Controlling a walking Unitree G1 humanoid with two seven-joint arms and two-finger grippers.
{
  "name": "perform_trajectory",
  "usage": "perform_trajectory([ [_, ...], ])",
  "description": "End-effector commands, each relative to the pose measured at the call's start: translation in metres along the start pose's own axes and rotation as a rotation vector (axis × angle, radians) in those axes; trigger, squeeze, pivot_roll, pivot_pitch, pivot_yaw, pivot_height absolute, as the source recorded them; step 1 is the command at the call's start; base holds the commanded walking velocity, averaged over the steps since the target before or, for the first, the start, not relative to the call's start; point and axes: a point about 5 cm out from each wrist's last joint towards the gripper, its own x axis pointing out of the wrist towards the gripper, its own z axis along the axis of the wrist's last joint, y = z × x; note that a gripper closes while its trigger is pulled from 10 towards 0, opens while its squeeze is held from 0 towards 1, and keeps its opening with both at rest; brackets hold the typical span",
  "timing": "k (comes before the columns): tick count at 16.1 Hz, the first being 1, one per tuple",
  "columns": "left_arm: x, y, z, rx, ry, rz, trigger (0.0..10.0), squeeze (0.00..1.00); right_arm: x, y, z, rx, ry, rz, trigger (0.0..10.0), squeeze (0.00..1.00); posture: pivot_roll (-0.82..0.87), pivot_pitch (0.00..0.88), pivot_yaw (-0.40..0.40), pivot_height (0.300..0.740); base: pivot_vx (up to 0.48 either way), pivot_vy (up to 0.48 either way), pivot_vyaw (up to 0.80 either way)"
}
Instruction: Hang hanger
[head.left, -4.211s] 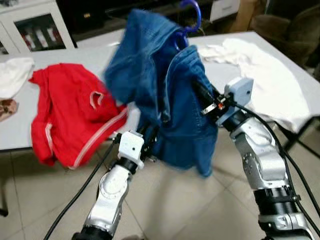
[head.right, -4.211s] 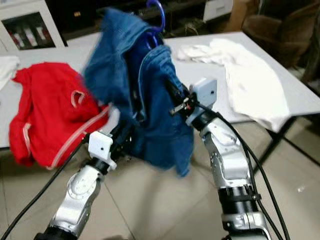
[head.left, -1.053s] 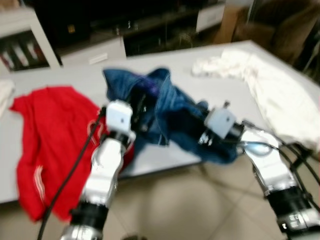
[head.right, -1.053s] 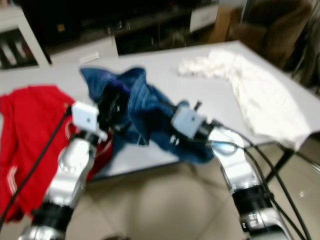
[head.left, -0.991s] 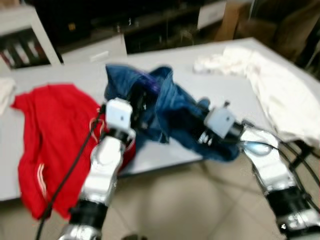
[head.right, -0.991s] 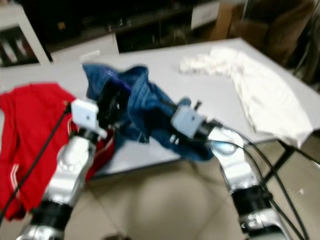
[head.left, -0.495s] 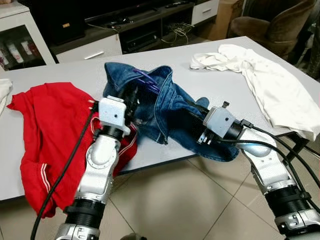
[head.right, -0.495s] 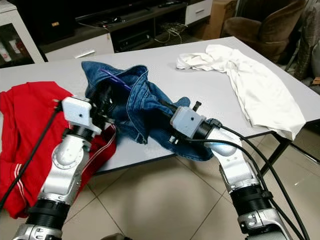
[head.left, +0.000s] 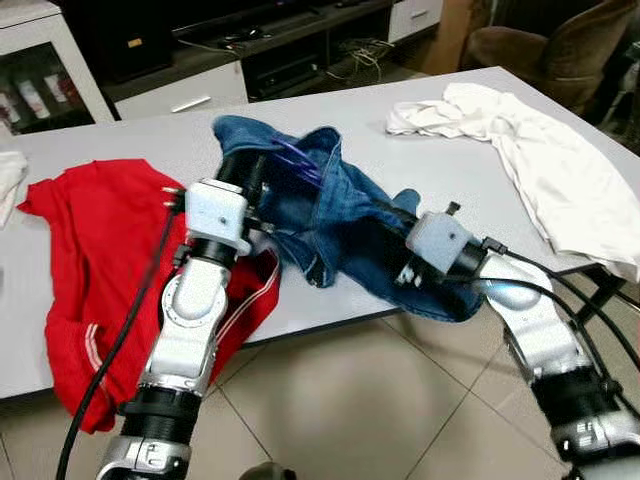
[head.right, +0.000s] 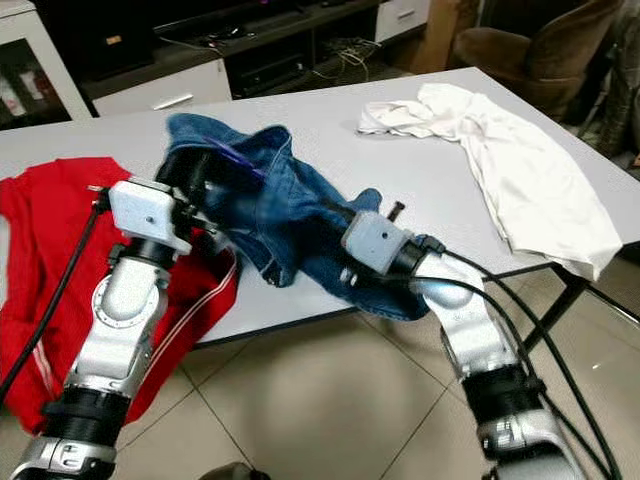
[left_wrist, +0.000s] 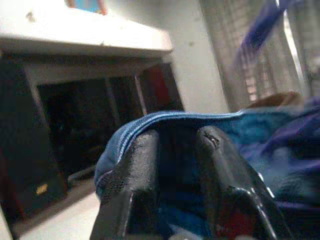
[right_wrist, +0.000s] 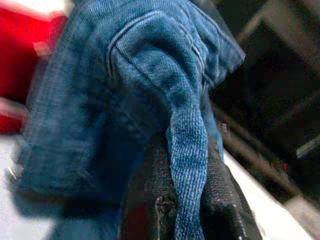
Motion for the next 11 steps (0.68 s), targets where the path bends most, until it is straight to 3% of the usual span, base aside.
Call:
perform_trajectory([
  [1,0.001,-0.001,0.005,0.041,-0.030,-0.025,10.0,0.00,0.000,-0.002,-0.001,0.001,0.009,-0.005,10.0,0.00,-0.05,0.000,0.069,0.736,0.000,0.000,0.00],
  [6,0.001,0.019,-0.015,0.139,0.093,0.019,10.0,0.00,-0.009,-0.005,0.010,0.003,-0.090,0.029,10.0,0.00,-0.05,0.000,0.070,0.736,0.000,0.000,0.00],
  [11,0.003,0.020,-0.014,0.150,0.095,0.041,10.0,0.00,-0.034,-0.013,-0.004,-0.032,-0.043,0.065,10.0,0.00,-0.05,0.000,0.073,0.736,0.000,0.000,0.00],
])
